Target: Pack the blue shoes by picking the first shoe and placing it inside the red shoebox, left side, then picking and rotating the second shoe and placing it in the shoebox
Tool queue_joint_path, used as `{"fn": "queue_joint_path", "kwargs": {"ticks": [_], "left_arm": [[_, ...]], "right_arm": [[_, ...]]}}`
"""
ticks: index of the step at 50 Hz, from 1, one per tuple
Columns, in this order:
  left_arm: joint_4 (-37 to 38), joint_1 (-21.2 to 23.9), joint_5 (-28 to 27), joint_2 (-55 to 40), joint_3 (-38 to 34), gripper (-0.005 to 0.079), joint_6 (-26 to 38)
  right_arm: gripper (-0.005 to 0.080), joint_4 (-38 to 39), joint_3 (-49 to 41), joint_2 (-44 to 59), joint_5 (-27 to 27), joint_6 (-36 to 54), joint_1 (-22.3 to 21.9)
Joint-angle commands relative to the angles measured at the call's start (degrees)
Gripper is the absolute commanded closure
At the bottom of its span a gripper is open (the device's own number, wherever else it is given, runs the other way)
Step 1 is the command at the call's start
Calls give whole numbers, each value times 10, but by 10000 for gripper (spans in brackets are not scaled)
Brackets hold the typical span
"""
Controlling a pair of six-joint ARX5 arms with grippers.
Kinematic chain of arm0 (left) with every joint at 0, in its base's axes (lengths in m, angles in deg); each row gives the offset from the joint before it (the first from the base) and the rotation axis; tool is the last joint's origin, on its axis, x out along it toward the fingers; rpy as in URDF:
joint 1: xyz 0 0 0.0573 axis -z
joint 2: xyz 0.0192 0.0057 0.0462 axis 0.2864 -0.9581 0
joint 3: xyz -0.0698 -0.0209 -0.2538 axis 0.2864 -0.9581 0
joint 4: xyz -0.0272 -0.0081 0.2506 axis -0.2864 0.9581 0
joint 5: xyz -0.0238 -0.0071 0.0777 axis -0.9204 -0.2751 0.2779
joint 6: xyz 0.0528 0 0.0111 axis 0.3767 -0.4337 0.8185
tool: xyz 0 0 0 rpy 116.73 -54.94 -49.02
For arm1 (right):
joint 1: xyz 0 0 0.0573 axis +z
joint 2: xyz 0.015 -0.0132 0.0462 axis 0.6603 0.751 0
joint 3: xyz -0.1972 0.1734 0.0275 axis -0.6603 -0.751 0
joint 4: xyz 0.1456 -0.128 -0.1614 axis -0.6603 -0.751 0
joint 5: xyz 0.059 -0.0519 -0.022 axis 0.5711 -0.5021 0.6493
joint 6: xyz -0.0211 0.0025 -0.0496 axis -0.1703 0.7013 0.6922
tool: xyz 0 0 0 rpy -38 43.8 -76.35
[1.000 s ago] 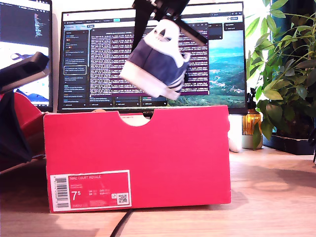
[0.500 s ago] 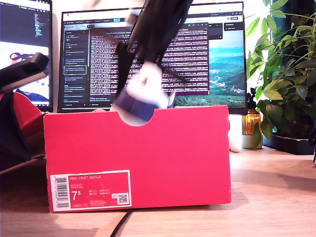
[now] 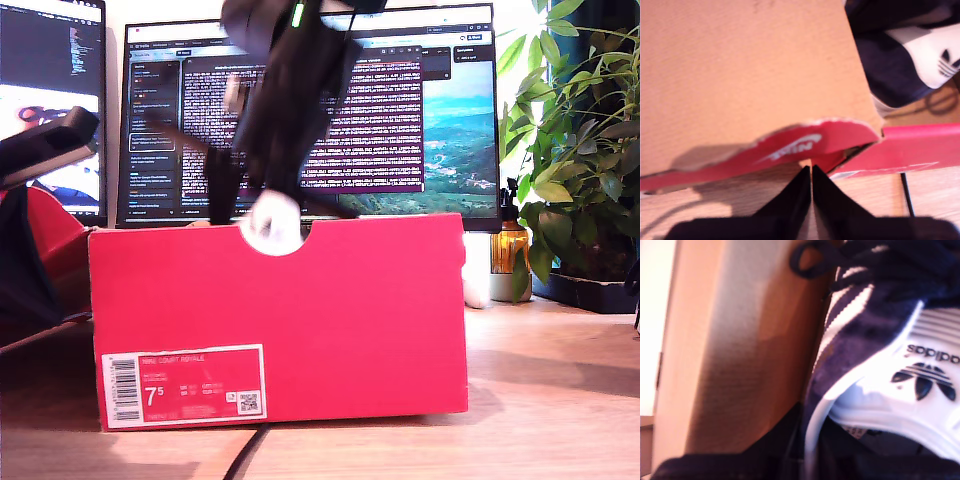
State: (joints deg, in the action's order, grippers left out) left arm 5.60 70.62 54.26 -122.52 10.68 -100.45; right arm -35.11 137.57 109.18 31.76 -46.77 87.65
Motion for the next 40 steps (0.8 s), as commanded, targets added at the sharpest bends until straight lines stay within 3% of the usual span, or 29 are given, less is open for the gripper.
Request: {"fn": "queue_joint_path", "kwargs": {"ticks": [1,5,9,15,27,40], "left_arm": [[-3,2,3,-5,6,762,3],[-3,2,3,-5,6,762,3],[-3,2,3,-5,6,762,3],[-3,2,3,-5,6,762,2],[-3,2,3,-5,6,762,2],[-3,2,3,-5,6,762,2]], "right_arm": [[576,18,16,-12,2,1,4],[452,10,16,-12,2,1,3],[397,-1,16,-12,11,2,1],[394,-52,29,-14,17,3,-7],[394,-172,113,-22,-21,6,-45],[395,-296,213,-22,7,2,-96]]}}
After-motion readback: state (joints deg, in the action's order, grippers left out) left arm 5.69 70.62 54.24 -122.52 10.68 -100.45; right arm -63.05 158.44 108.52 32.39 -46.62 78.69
